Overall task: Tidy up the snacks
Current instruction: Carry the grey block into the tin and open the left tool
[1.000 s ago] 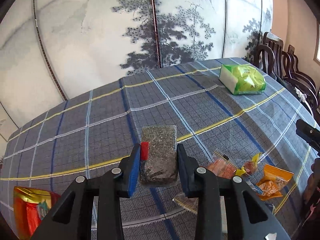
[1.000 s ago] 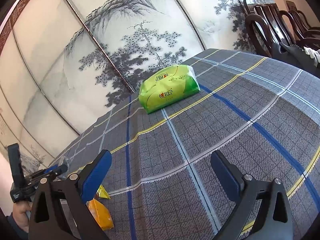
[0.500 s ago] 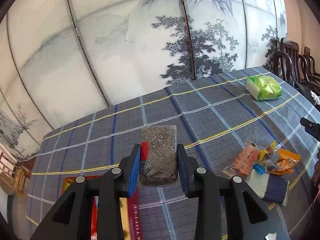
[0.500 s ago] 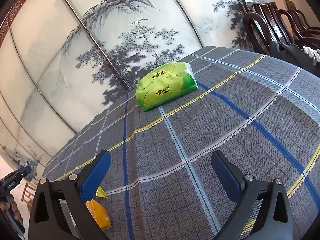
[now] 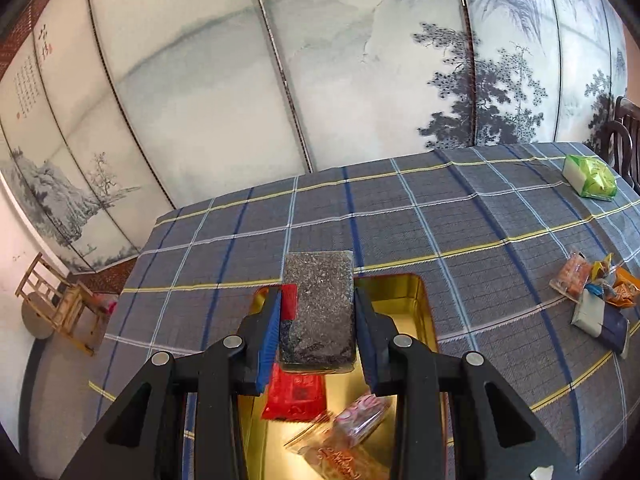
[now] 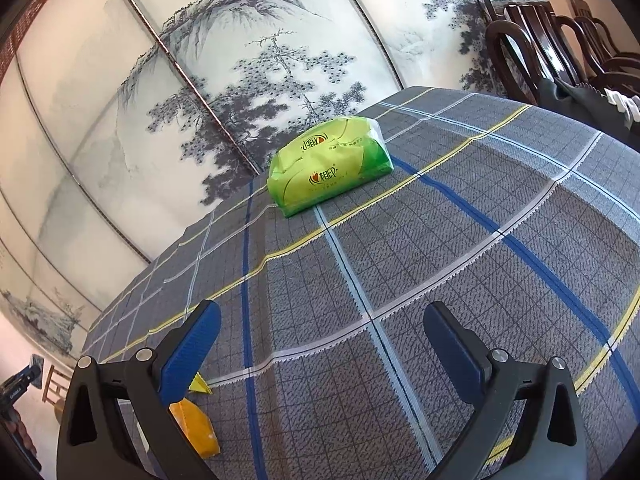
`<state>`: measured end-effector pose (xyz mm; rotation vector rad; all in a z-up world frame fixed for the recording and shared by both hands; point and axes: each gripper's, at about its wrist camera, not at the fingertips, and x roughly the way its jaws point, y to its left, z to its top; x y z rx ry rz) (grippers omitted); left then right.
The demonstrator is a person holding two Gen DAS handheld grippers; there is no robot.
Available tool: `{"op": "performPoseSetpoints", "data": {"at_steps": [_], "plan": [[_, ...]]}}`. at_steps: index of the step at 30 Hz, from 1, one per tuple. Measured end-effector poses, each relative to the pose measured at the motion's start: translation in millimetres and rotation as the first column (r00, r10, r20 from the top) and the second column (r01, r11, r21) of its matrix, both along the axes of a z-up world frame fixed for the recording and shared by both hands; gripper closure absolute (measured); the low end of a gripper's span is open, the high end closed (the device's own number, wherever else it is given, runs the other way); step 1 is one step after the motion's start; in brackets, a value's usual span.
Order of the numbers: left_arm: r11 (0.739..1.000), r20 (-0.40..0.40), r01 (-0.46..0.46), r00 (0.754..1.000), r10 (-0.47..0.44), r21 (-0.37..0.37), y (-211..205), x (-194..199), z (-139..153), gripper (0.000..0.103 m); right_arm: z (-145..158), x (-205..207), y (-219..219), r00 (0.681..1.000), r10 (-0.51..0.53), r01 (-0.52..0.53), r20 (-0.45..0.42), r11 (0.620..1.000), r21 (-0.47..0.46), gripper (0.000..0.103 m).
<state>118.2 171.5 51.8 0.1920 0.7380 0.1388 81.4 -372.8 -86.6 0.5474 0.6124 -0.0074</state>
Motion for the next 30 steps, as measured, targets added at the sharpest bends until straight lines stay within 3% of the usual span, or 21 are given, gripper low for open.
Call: {"op": "performPoseSetpoints", "data": {"at_steps": [14, 30], "plan": [[0.991, -0.06, -0.104, 0.993, 0.099, -0.085, 67.4, -63.0, -33.7, 0.072, -1.0, 0.6, 1.9, 1.0, 0.002, -0.002, -0.008, 1.0, -0.002, 0.001], [0.992, -0.125, -0.103, 0.988, 0.093, -0.071, 57.9, -74.0, -68.2, 0.072, -1.8, 0.3, 2.8, 1.0, 0.003, -0.003, -0.011, 1.0, -0.003, 0.001]]}}
